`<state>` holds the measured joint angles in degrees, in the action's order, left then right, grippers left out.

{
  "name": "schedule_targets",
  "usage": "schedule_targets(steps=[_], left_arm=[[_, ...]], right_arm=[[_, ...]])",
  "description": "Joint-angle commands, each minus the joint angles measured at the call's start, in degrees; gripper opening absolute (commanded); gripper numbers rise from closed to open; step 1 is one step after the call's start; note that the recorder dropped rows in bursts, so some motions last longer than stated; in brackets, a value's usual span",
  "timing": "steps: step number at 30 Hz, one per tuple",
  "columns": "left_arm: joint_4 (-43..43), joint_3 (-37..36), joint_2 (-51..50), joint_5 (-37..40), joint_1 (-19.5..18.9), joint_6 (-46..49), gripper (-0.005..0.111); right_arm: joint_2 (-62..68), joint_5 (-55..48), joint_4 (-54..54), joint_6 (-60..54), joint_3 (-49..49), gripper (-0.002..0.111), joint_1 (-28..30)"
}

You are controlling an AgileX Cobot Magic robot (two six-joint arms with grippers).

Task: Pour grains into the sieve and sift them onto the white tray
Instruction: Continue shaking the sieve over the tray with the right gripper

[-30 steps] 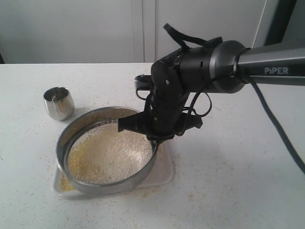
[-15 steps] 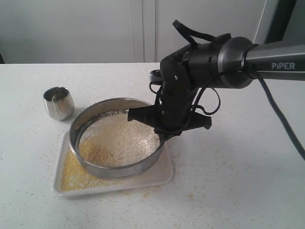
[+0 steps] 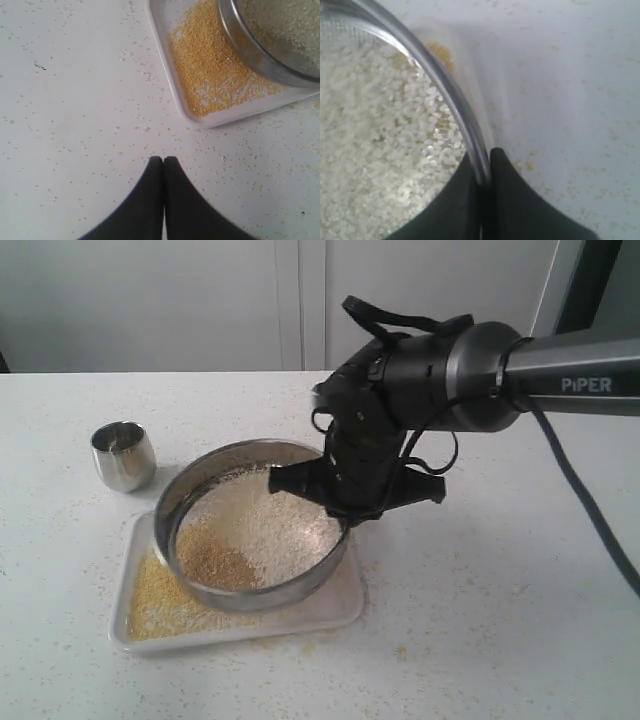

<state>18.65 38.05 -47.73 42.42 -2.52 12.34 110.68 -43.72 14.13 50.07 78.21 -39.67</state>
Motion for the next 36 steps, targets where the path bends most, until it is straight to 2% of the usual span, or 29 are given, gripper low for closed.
schedule_targets(steps=[1,3,5,8,10,11,13,15,16,18,20,22,25,26,28,30,31,34,35,36], left_arm=[[0.6,-0.3,0.4,0.7,-0.2,-0.1,0.0],[0.6,-0.3,0.4,0.7,-0.2,-0.1,0.0],[0.6,-0.3,0.4,0.7,-0.2,-0.1,0.0],[0.6,-0.3,0.4,0.7,-0.2,-0.1,0.0],[0.6,-0.3,0.4,0.7,-0.2,-0.1,0.0],[0.6,-0.3,0.4,0.7,-0.2,-0.1,0.0],[0.6,-0.3,0.4,0.7,-0.2,-0.1,0.0],[0.6,-0.3,0.4,0.7,-0.2,-0.1,0.0],[0.6,-0.3,0.4,0.7,-0.2,-0.1,0.0],[0.6,-0.3,0.4,0.7,-0.2,-0.1,0.0],[0.6,-0.3,0.4,0.7,-0.2,-0.1,0.0],[0.6,-0.3,0.4,0.7,-0.2,-0.1,0.0],[0.6,-0.3,0.4,0.7,-0.2,-0.1,0.0],[0.6,-0.3,0.4,0.7,-0.2,-0.1,0.0],[0.6,-0.3,0.4,0.7,-0.2,-0.1,0.0],[0.6,-0.3,0.4,0.7,-0.2,-0.1,0.0],[0.6,-0.3,0.4,0.7,-0.2,-0.1,0.0],[0.6,-0.3,0.4,0.7,-0.2,-0.1,0.0],[0.6,-0.3,0.4,0.7,-0.2,-0.1,0.0],[0.6,-0.3,0.4,0.7,-0.2,-0.1,0.0]], right_arm=[[-1.1,2.3,5.7,-5.2,0.5,0.0,-3.2],[-1.1,-0.2,8.9,7.5,0.5,0.0,-1.3],[-1.1,-0.8,5.8,12.7,0.5,0.0,-0.1],[-1.3,3.1,-4.3,-2.0,0.5,0.0,-1.7],[-1.4,5.0,-5.4,-11.6,0.5,0.0,-3.0],[-1.2,5.2,-3.3,-11.5,0.5,0.0,-3.0],[-1.0,4.3,1.0,-1.2,0.5,0.0,-1.2],[-1.0,3.3,-0.9,6.4,0.5,0.0,0.3],[-1.0,3.5,-3.5,4.4,0.5,0.0,0.3],[-1.5,5.2,-8.2,-6.5,0.5,0.0,-0.9],[-1.8,5.6,-7.3,-13.8,0.5,0.0,-1.6],[-1.3,4.8,-3.5,-9.0,0.5,0.0,-0.3],[-0.9,2.3,-6.3,-0.3,0.5,0.0,2.0],[-0.9,2.2,-8.2,-2.5,0.5,0.0,2.0],[-1.0,3.4,-12.4,-13.9,0.5,0.0,-0.1],[-1.0,4.2,-10.1,-20.0,0.5,0.0,-1.4],[-0.7,4.3,-6.5,-17.3,0.5,0.0,-1.4],[-0.3,1.9,-1.0,2.8,0.5,0.0,1.4],[-0.3,1.4,-2.4,4.6,0.5,0.0,1.8],[-0.4,1.5,-3.9,1.4,0.5,0.0,1.7]])
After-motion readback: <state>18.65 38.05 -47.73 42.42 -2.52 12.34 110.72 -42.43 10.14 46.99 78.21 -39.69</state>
